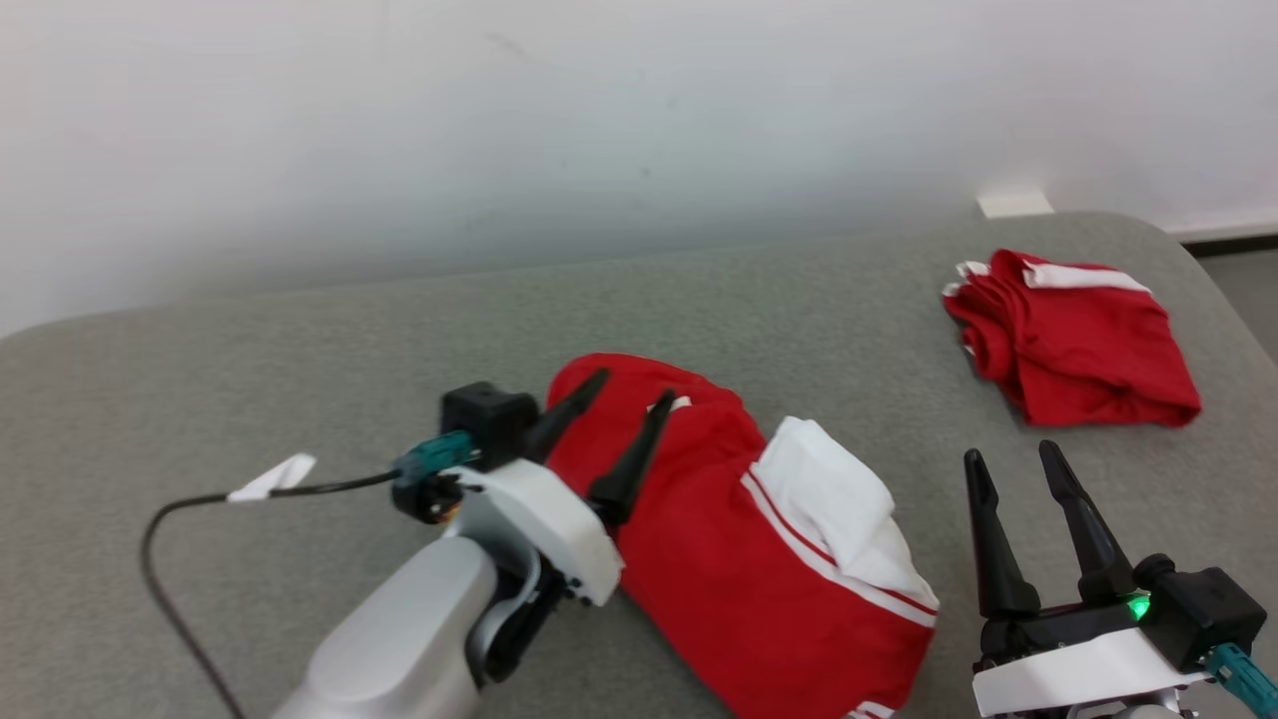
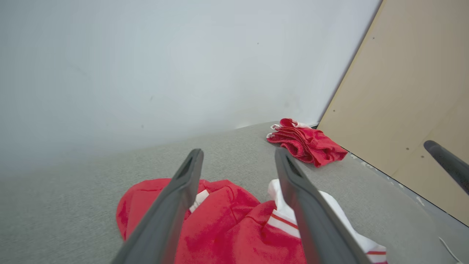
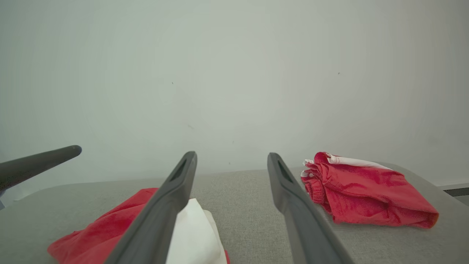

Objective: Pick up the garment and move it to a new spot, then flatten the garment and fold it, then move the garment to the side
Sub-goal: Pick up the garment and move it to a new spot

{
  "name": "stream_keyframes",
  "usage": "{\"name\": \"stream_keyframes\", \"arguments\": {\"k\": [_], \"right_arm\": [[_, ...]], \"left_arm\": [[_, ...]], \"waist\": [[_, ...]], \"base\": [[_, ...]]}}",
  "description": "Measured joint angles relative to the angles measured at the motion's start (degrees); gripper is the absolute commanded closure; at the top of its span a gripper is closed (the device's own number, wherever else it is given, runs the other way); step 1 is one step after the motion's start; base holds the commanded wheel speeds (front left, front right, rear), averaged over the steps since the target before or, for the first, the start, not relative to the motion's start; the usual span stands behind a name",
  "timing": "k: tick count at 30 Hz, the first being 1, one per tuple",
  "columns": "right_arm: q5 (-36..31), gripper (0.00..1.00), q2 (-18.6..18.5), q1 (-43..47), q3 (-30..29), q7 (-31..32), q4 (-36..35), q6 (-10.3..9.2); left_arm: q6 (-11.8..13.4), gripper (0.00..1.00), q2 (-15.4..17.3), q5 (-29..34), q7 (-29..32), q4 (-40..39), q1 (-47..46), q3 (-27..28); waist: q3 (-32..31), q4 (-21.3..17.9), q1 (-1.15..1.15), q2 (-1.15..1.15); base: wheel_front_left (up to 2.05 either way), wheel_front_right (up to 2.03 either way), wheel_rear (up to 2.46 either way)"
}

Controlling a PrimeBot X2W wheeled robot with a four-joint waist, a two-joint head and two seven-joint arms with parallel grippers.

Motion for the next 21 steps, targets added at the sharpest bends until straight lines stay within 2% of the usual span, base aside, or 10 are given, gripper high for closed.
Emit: {"name": "stream_keyframes", "arguments": {"k": [10, 12, 17, 21], "right_arm": [[-0.16, 0.0, -0.81, 2.04, -1.34, 0.0, -0.71, 0.0], [-0.22, 0.0, -0.79, 2.89, -1.62, 0.0, -1.12, 0.0], [-0.43, 0.0, -0.78, 4.62, -2.5, 0.0, -1.87, 0.0], [-0.63, 0.0, -0.7, 6.3, -3.11, 0.01, -2.36, 0.0]], "left_arm": [[8.2, 0.0, 7.81, 2.83, -4.2, -9.39, 10.01, 8.66], [10.06, 0.0, 9.09, 4.53, -4.36, -14.36, 14.61, 14.44], [12.58, 0.0, 8.76, 9.09, -4.39, -19.6, 24.68, 22.88], [12.99, 0.0, 5.14, 12.37, -4.41, -24.06, 31.79, 29.53]], "waist": [[-3.06, 6.82, 0.0, 0.0], [-3.4, 8.04, 0.0, 0.0], [-3.86, 8.83, 0.0, 0.0], [-3.97, 8.71, 0.0, 0.0]], "base": [[0.0, 0.0, 0.0], [0.0, 0.0, 0.0], [0.0, 0.0, 0.0], [0.0, 0.0, 0.0]]}}
